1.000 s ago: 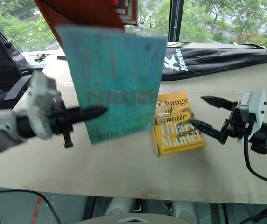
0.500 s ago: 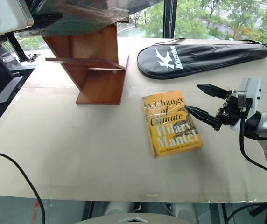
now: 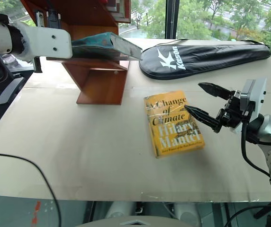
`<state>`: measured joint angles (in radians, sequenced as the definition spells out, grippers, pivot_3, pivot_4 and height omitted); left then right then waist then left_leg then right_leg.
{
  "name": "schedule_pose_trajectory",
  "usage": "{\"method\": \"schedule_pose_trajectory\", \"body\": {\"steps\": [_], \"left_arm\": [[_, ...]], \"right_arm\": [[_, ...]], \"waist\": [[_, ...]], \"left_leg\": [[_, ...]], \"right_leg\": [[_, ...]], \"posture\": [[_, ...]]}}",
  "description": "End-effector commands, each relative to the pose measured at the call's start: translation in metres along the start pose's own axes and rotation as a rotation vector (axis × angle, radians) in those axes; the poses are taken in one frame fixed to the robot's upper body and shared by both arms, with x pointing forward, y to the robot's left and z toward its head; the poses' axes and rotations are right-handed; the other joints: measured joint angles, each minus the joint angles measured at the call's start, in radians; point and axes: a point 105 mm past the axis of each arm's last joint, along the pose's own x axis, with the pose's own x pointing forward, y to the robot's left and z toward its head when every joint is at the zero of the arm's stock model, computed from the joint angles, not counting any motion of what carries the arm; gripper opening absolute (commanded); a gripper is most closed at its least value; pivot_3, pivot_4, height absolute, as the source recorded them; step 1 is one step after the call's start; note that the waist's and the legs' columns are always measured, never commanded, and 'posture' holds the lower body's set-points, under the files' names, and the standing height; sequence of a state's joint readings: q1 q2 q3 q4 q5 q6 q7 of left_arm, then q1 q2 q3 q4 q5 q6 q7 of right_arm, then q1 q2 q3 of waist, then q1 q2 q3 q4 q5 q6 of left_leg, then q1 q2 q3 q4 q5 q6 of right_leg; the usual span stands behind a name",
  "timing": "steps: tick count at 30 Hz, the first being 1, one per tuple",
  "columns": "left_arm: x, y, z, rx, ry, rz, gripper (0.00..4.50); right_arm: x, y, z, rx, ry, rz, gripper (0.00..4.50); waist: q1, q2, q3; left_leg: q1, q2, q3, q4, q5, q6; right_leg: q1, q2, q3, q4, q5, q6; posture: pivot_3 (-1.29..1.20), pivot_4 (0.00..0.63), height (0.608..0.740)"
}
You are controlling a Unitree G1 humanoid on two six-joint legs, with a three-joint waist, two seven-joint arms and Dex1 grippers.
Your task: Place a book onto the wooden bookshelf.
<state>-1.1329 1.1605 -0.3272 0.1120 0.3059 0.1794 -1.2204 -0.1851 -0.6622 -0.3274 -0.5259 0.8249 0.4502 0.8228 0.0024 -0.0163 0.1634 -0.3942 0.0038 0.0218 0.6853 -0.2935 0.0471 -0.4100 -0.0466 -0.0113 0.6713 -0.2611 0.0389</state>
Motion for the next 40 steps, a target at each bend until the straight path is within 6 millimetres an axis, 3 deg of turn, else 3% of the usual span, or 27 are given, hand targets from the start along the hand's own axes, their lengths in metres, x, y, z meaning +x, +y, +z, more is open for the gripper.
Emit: {"method": "schedule_pose_trajectory", "body": {"steps": [1,6,10,16,19,23,27,30,36,40], "left_arm": [[-0.001,-0.005,-0.023,-0.067,0.091,-0.039,1.09],[-0.020,0.004,-0.019,-0.082,0.026,0.032,3.31],[-0.049,0.001,0.007,-0.291,-0.207,0.029,3.31],[-0.097,-0.023,0.071,-0.620,-0.682,-0.105,3.31],[-0.097,-0.042,0.094,-0.744,-0.816,-0.174,3.31],[-0.072,-0.077,0.118,-0.893,-0.980,-0.144,3.31],[-0.034,-0.137,0.102,-1.121,-0.852,-0.143,3.31],[-0.028,-0.157,0.082,-1.179,-0.776,-0.088,3.31],[-0.031,-0.229,0.021,-1.245,-0.526,-0.139,3.31],[-0.033,-0.241,0.013,-1.259,-0.522,-0.155,3.31]], "right_arm": [[0.004,0.005,0.020,-0.053,-0.076,0.013,3.97],[0.009,0.010,0.029,-0.050,-0.120,0.048,3.97],[0.010,0.010,0.035,-0.043,-0.150,0.062,3.97],[0.013,0.009,0.045,-0.022,-0.206,0.102,3.97],[0.015,0.009,0.045,-0.014,-0.209,0.117,3.97],[0.014,0.009,0.049,-0.002,-0.228,0.119,3.97],[0.002,0.004,0.030,-0.008,-0.095,0.056,3.97],[-0.020,0.001,0.003,-0.013,0.067,0.001,3.97],[-0.106,-0.009,-0.045,0.023,0.451,-0.177,3.97],[-0.131,-0.008,-0.056,0.040,0.543,-0.212,3.97]], "waist": [[-0.008,0.000,0.000],[-0.016,-0.001,0.001],[-0.014,-0.001,0.001],[-0.010,-0.002,0.001],[-0.010,-0.001,0.000],[-0.011,0.001,-0.001],[-0.018,-0.001,-0.001],[-0.008,-0.001,-0.002],[0.013,0.000,-0.004],[0.014,0.000,-0.004]], "left_leg": [[0.001,0.000,0.000,0.000,0.000,0.000],[-0.001,0.001,0.000,0.001,0.000,-0.001],[-0.005,0.001,-0.001,0.001,0.002,-0.003],[-0.007,0.001,-0.003,0.001,0.002,-0.003],[-0.005,0.001,-0.003,0.001,0.002,-0.003],[0.000,0.001,-0.004,0.002,0.002,-0.003],[0.001,0.001,-0.004,0.002,0.002,-0.003],[0.002,0.001,-0.004,0.000,0.002,-0.003],[0.004,0.000,-0.003,-0.001,0.000,-0.001],[0.010,0.001,-0.003,-0.001,-0.003,0.004]], "right_leg": [[0.000,0.000,0.000,0.001,0.000,0.000],[-0.001,0.000,0.000,0.002,0.000,0.000],[-0.002,-0.002,0.000,-0.004,0.000,0.000],[-0.001,-0.004,-0.002,-0.008,0.000,0.001],[0.001,-0.004,-0.002,-0.007,0.000,0.001],[0.004,-0.005,-0.001,-0.003,0.000,0.001],[0.005,-0.007,0.002,-0.002,0.000,0.001],[0.004,-0.007,0.002,-0.003,0.000,0.000],[0.009,-0.010,0.001,-0.010,0.000,0.000],[0.015,-0.010,0.001,-0.010,0.000,-0.001]], "posture": [[0.00,0.150,0.740],[0.00,0.150,0.740],[0.00,0.150,0.740],[0.00,0.150,0.740],[0.00,0.150,0.740],[0.00,0.150,0.740],[0.00,0.150,0.740],[0.00,0.150,0.740],[0.00,0.150,0.740],[0.00,0.150,0.740]]}}
